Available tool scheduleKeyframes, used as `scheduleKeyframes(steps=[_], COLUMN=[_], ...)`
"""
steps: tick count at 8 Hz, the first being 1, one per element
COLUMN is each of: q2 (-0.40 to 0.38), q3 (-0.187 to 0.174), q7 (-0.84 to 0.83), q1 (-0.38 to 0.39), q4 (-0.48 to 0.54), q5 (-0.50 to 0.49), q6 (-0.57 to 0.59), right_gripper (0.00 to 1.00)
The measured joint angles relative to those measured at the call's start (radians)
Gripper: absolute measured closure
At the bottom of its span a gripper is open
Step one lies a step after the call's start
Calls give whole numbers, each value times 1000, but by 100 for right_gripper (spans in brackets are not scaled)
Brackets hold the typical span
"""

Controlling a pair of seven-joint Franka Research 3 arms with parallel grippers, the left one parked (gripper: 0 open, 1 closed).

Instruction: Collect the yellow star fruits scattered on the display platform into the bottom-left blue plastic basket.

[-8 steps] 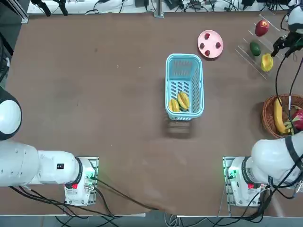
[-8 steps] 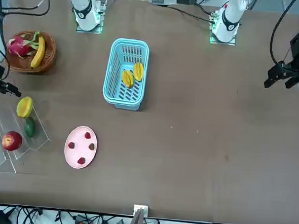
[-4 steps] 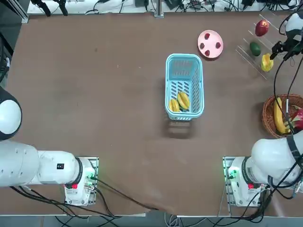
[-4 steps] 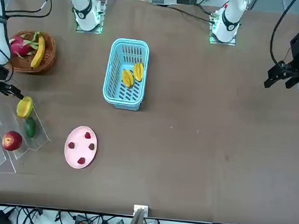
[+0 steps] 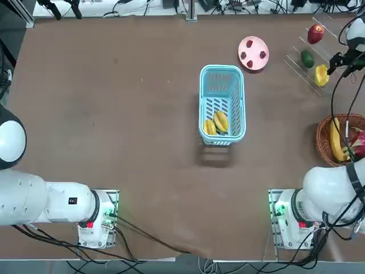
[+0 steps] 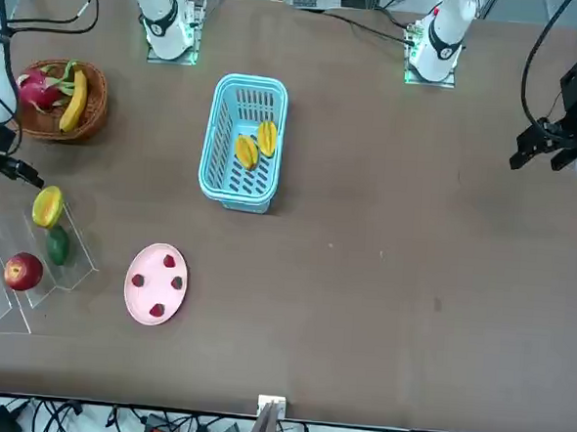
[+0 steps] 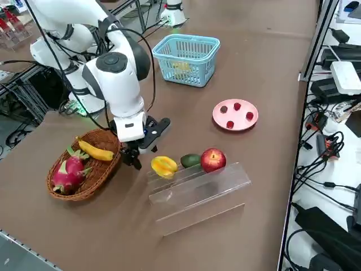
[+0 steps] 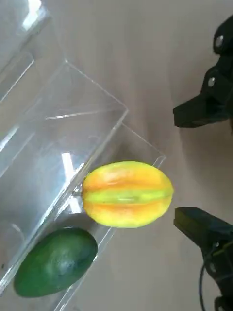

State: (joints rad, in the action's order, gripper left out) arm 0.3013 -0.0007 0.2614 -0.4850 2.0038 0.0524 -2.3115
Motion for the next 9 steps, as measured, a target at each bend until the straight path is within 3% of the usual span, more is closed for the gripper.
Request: scheduleKeyframes(steps=[5,9], q2=[77,100], q3=[16,22], q7=[-26,-26], q1=[1,3], q4=[-6,-52], q5=[-19,-30], q6=[-101,-106], right_gripper=[0,0])
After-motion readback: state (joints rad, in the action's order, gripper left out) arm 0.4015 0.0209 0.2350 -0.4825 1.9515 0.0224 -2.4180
